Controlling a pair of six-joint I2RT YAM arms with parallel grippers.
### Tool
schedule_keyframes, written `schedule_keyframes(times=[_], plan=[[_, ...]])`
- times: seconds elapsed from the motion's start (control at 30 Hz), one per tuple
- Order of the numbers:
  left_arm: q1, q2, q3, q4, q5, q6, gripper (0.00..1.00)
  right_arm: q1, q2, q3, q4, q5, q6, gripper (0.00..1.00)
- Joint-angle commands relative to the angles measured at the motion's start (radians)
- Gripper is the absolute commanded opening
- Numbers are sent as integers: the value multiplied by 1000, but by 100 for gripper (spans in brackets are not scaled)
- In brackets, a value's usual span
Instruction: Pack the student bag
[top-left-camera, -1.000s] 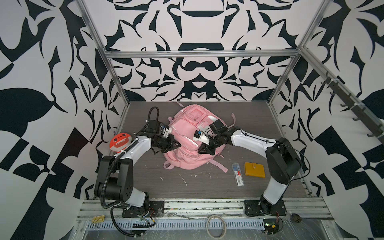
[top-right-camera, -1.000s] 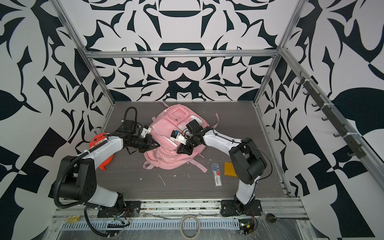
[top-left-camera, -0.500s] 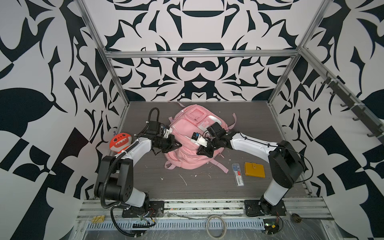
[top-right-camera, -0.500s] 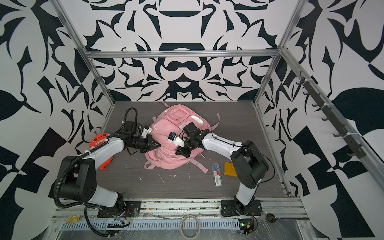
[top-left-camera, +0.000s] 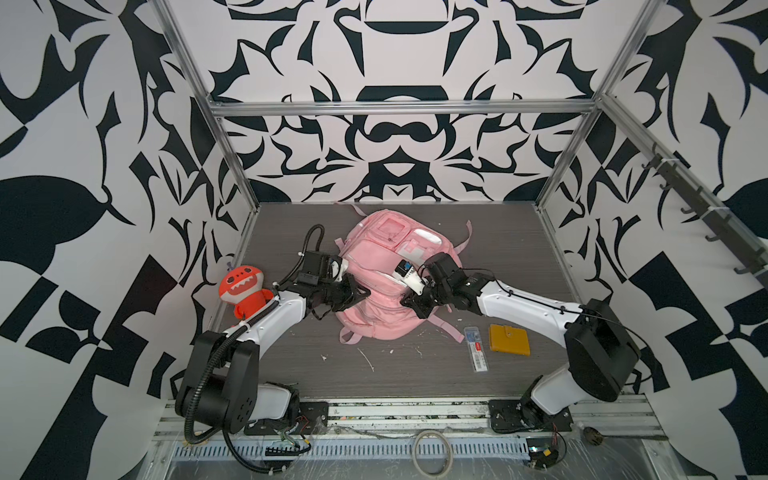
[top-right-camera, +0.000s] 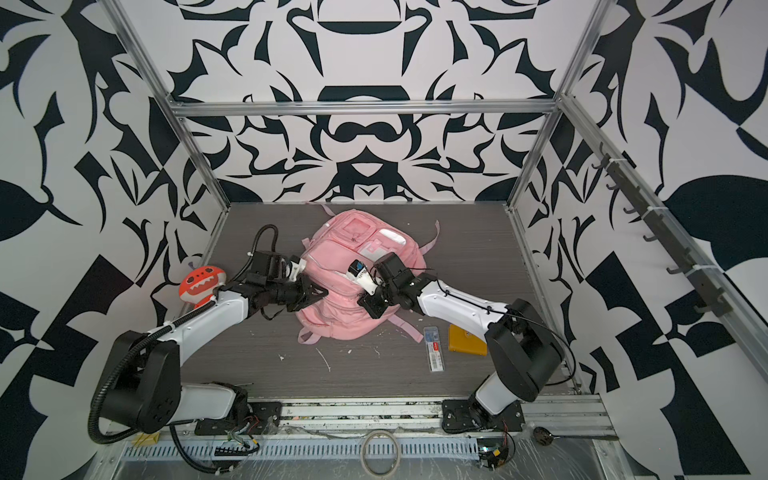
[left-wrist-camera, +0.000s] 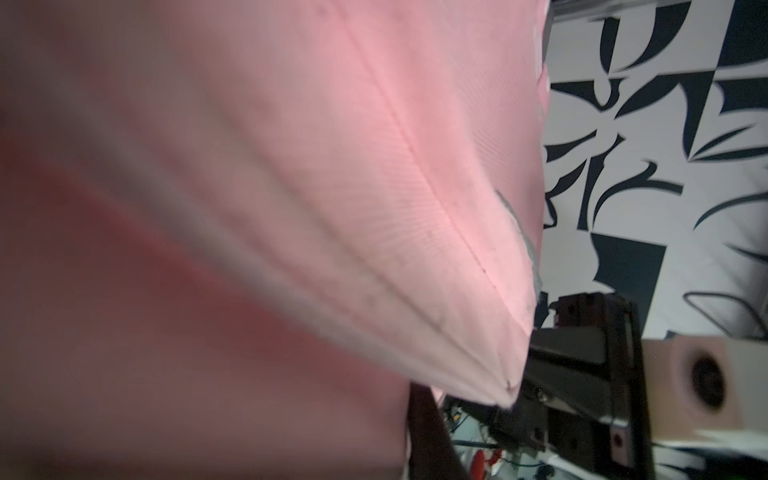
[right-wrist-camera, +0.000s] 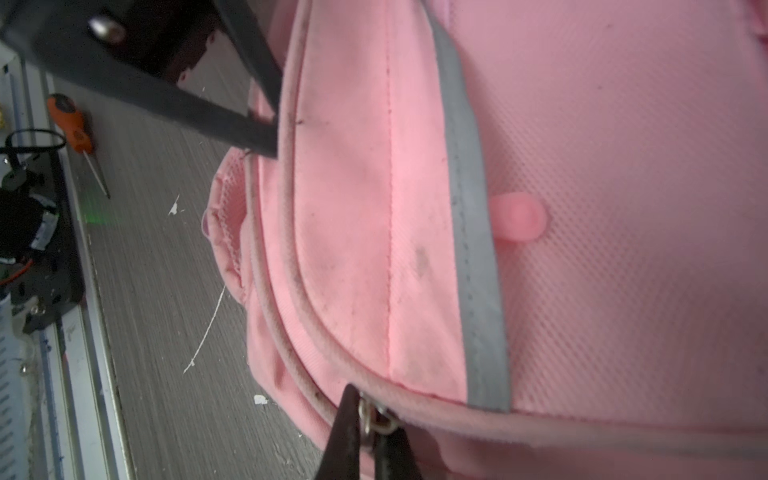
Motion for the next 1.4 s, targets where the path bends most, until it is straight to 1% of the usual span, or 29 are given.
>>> schedule_keyframes(times=[0.0,0.03,0.07,0.13,0.2,0.3,0.4,0.53,0.6,0.7,0.73,0.8,0.87,0.9,1.0,1.03,1.1,1.17,1.2,1.3,1.37], plan=[[-21,-67,39,-167,4,92,63,-76,-58,-1,92,67,85,0],[-21,-73,73,-249,-11,149,72,-103,-69,-2,73,59,81,0],[-20,-98,110,-320,-34,195,74,-124,-77,-2,56,52,70,0],[-10,-111,212,-463,-97,294,74,-161,-91,7,8,45,41,0],[11,-89,317,-558,-140,360,74,-198,-92,25,-40,30,12,0],[64,35,479,-645,-161,425,73,-228,-88,42,-75,8,-27,0],[86,189,620,-640,-179,471,75,-245,-63,72,-119,0,-62,0],[88,489,889,-713,-168,503,77,-278,-37,96,-133,-11,-74,0],[85,607,995,-724,-167,502,77,-293,-23,105,-133,-14,-76,0],[70,743,1125,-765,-189,524,77,-311,3,124,-139,-16,-79,0],[68,772,1143,-764,-174,531,75,-315,10,129,-137,-16,-81,0],[61,813,1161,-764,-146,534,70,-323,25,139,-138,-13,-82,0],[43,831,1157,-771,-132,546,63,-334,43,148,-142,-11,-89,0],[30,831,1146,-776,-137,549,58,-342,56,158,-146,-13,-93,0],[-8,799,1055,-756,-161,534,39,-358,103,195,-161,-20,-113,0],[-14,778,1002,-725,-147,506,30,-363,123,215,-173,-22,-125,0],[-17,729,889,-630,-89,437,15,-366,163,262,-202,-25,-148,0],[-17,673,794,-532,-46,368,3,-367,193,304,-224,-25,-172,0],[-17,647,759,-497,-32,340,0,-367,204,322,-237,-26,-186,0],[-17,559,690,-406,2,273,0,-367,214,348,-275,-39,-233,0],[-9,509,662,-367,9,223,0,-364,195,340,-305,-53,-283,0]])
